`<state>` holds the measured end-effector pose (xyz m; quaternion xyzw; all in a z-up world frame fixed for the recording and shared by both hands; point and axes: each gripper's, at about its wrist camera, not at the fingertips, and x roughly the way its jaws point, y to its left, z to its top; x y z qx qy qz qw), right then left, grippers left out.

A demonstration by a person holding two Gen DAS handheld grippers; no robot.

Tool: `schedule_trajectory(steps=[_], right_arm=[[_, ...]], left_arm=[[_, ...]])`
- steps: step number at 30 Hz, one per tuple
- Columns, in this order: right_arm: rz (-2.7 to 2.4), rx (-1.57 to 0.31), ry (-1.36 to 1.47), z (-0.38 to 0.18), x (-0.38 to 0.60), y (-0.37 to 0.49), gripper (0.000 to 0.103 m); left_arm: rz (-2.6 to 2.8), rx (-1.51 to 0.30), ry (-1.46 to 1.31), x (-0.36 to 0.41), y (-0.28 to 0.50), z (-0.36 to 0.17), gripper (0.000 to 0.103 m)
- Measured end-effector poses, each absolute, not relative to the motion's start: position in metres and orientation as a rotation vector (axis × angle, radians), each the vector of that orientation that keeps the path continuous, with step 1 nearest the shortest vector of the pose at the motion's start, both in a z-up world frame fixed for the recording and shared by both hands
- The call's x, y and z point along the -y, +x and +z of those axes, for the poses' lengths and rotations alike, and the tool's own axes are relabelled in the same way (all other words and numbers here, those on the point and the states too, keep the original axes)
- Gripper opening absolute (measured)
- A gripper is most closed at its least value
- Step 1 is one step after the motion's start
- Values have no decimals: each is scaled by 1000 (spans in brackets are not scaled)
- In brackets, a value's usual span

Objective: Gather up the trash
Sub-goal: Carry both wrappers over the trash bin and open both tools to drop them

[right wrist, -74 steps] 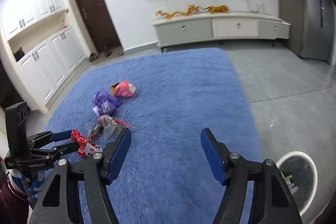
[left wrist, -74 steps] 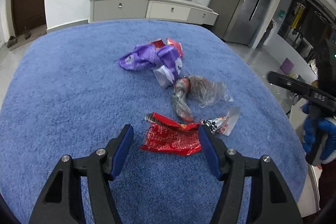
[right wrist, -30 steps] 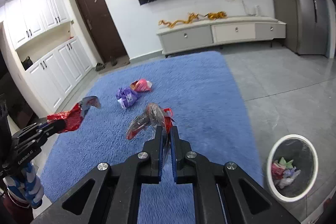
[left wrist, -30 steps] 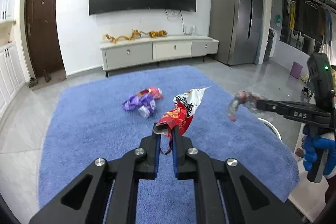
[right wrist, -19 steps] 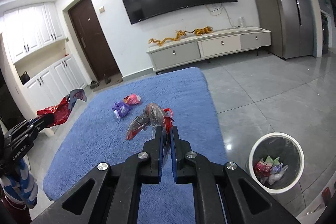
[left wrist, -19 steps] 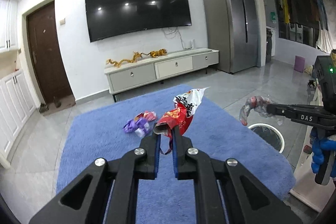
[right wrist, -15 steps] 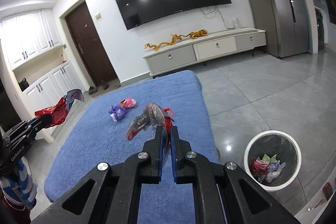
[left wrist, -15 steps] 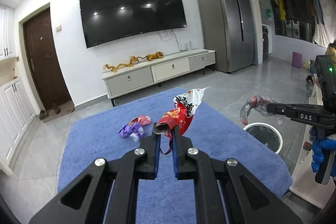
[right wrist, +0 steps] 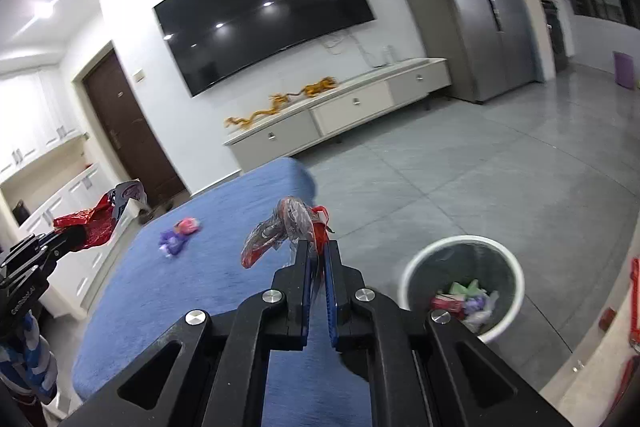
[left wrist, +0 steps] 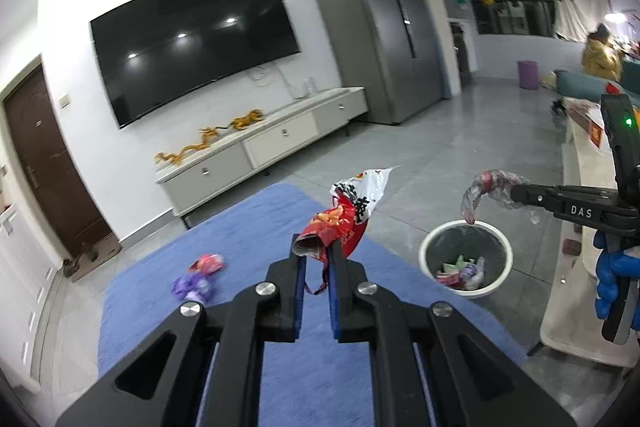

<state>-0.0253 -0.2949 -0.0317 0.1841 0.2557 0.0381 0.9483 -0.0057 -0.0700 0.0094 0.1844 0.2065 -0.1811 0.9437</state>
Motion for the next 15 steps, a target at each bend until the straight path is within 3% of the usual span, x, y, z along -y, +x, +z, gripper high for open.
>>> schedule_trajectory(steps=[15], right_arm=[[-173,-621,494,-83,392,0,7]], left_arm=[[-682,-727,403,219,91,-63,11]])
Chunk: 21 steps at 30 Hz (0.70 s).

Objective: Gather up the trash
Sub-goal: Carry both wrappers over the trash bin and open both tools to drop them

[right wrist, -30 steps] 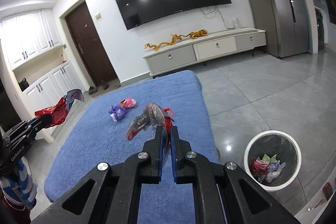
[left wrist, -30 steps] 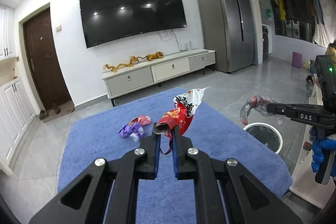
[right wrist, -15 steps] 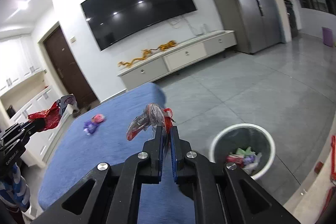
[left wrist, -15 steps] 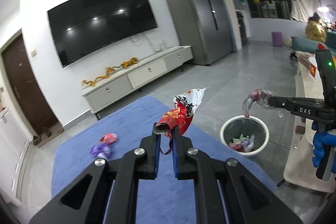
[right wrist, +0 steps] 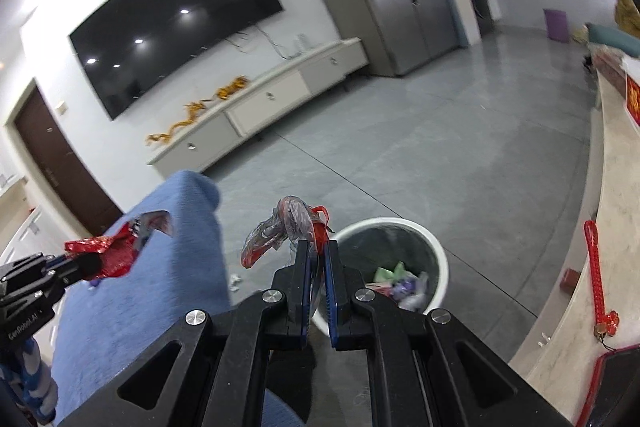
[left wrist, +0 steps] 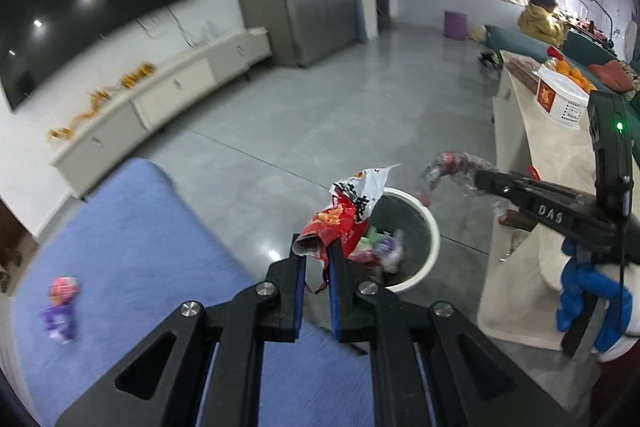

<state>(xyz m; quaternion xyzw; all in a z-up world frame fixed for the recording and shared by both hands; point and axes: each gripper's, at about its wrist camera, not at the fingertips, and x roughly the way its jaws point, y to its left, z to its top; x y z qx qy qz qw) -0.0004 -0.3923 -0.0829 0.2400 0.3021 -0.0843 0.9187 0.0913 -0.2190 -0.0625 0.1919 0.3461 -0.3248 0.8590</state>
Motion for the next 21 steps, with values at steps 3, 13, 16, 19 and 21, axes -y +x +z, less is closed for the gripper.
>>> schedule_trajectory(steps=[3,13,16,19,21], right_arm=[[-208,-673,503,-101,404,18,7],[-276,-833,543,-169,432,79,9],[-297,-873,553,-188,437,90,9],[-322,-910,558,-205,442,97,15],[-334,-926,560,-212,443,101,29]], left_arm=[[-710,-798,402,249,117,-87,11],[-748,-965,366,313,186,-153,11],[-749,-1012,333,323,201,-167,17],[-745,-1051,293,328,214,-177,43],[-743,-1050,269,329,220,-180,54]])
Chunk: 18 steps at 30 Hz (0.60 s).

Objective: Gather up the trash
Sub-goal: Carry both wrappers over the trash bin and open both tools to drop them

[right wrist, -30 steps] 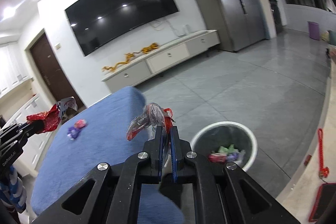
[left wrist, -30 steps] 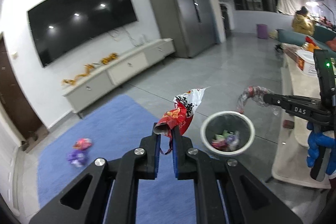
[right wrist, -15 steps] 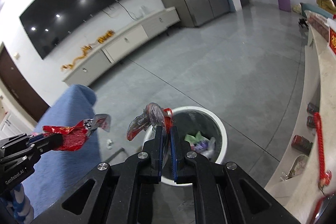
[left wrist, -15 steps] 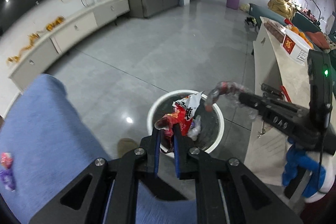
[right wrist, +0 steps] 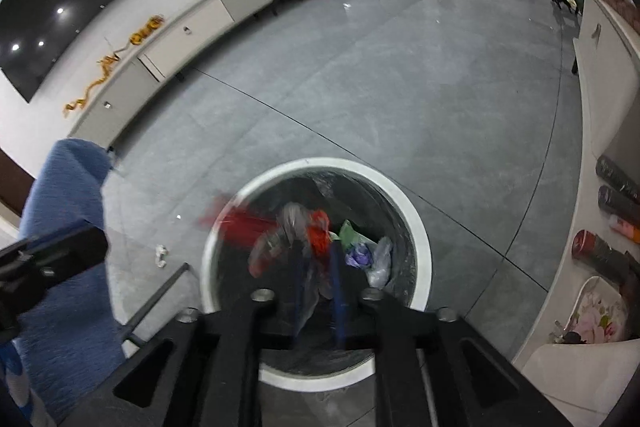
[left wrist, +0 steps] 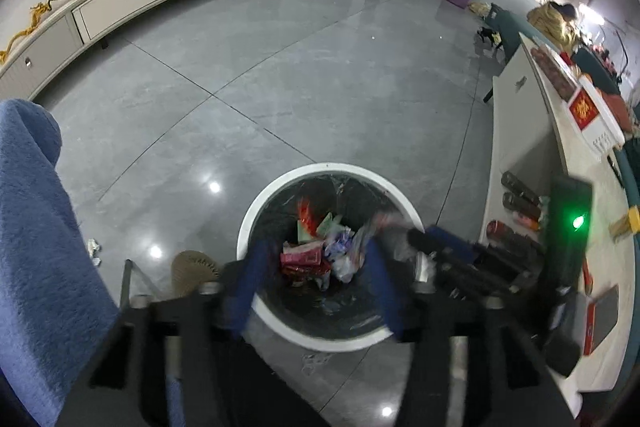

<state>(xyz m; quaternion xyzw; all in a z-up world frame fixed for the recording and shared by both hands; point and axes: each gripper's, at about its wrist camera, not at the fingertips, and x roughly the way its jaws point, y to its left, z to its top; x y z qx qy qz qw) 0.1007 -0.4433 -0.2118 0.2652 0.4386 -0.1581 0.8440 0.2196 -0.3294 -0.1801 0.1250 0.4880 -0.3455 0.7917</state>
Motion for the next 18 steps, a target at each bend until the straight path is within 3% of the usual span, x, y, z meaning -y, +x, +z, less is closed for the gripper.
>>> schedule_trajectory(steps=[1,6,18], right_arm=[[-340,-931,561,-215,444,101,37],[-347,-937,566,-219,446,99,47],[-350,-828,543,-167,429,71,48]], left_arm=[[-743,-1054,264,331,221,-181,54],[-735,-1070,231,329,226,-183,54],[-582,-811,187,287,183,-105,55]])
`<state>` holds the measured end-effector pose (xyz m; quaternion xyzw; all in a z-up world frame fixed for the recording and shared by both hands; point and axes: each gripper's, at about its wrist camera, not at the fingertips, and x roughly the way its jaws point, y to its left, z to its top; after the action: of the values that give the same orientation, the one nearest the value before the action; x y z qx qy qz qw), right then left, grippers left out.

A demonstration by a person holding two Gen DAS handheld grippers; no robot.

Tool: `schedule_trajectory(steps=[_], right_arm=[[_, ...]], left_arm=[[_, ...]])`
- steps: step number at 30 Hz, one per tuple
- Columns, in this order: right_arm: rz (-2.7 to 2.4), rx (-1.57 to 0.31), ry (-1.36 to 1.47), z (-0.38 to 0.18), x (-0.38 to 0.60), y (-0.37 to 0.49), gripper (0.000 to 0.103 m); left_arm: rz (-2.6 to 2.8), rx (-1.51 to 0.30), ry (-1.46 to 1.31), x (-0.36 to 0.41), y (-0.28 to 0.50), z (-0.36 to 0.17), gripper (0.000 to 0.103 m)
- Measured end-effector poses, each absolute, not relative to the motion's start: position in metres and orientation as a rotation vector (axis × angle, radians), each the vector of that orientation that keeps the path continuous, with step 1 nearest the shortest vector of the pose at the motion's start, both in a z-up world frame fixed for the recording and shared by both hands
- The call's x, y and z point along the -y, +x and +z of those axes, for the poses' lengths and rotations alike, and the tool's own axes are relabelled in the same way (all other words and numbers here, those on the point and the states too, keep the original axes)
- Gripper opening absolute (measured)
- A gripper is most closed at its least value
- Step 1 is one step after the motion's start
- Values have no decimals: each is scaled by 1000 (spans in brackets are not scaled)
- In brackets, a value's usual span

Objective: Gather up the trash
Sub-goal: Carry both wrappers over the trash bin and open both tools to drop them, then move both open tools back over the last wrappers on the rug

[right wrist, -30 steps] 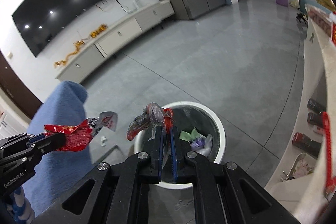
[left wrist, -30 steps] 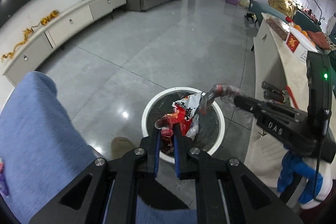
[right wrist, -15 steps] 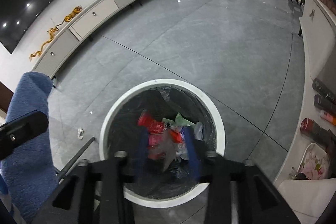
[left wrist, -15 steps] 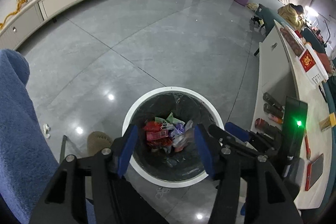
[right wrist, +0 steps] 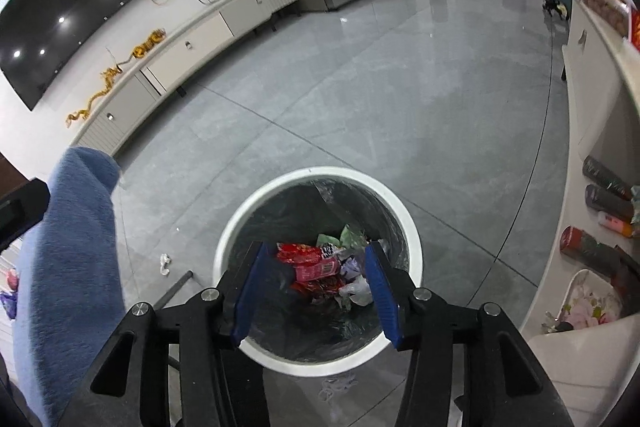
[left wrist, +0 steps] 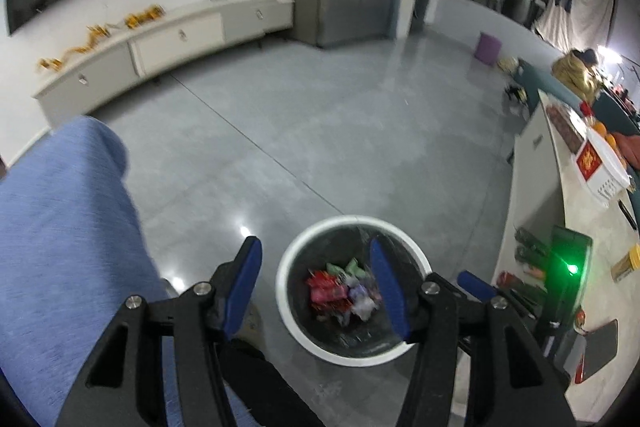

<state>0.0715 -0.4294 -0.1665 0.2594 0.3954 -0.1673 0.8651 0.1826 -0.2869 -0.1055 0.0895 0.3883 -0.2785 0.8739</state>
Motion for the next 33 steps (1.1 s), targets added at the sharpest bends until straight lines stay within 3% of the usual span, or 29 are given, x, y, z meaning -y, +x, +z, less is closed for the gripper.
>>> schedule_trajectory(steps=[6,27,33], right_arm=[[-358,-746,518,-128,411,49,54],[-256,-500,337,8,311,-13,61],[-224,-440,279,33,282,-37,64]], left_arm=[[-527,-700,161,255,154,-71,63],[-394,-403,15,124,49,29,65],[-356,-310,-27,91,14,49,77]])
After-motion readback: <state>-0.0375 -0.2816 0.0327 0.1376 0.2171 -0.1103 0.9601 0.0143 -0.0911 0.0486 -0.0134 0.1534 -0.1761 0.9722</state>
